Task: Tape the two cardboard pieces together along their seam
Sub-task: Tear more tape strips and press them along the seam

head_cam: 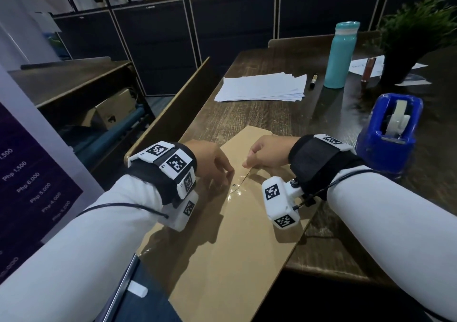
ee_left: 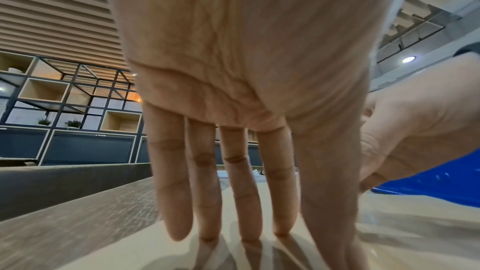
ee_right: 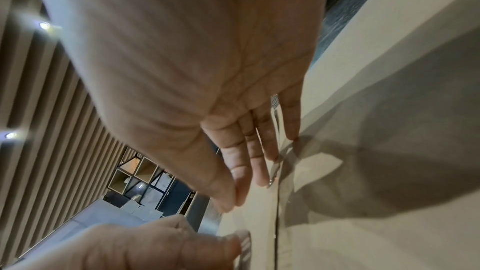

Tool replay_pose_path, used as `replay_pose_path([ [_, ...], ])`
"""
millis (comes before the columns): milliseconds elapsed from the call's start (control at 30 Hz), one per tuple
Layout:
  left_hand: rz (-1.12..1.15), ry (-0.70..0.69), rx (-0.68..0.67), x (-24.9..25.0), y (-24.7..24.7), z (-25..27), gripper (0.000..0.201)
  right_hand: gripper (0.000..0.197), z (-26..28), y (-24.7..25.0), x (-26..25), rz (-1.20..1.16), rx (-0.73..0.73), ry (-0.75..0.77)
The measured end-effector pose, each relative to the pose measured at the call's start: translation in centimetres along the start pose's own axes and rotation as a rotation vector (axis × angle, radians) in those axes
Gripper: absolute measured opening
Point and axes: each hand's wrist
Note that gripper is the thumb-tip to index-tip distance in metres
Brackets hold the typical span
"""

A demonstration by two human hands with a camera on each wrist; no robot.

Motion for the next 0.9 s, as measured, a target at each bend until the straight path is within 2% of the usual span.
replay_pose_path([
  [567,0.009,-0.018,0.038,-0.3,-0.4,-0.2,0.041,0.021,0.0,-0.6,0.0,0.013,0.0,-0.009],
  [667,0.015,-0.005,0.046,-0.4,-0.4,-0.5,0.038,0.022,0.0,-0.7,0.1,-0.002,0.008,-0.013],
  [767,0.008,0.016,0.055,-0.3,-0.4,-0.4,0.032,0.035,-0.3,-1.0,0.3,-0.016,0.027,-0.006],
  [900,-0.049,0.005,0.07,0.5,-0.1,0.1,0.027,0.031,-0.5,-1.4,0.6,-0.031,0.051,0.018],
])
Point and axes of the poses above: each hand's wrist, its own z-axis away from the middle knuckle, its own y-axis out of the back of the hand, x = y × z, and after that the axes turned 6 degrees about -x, right-handed
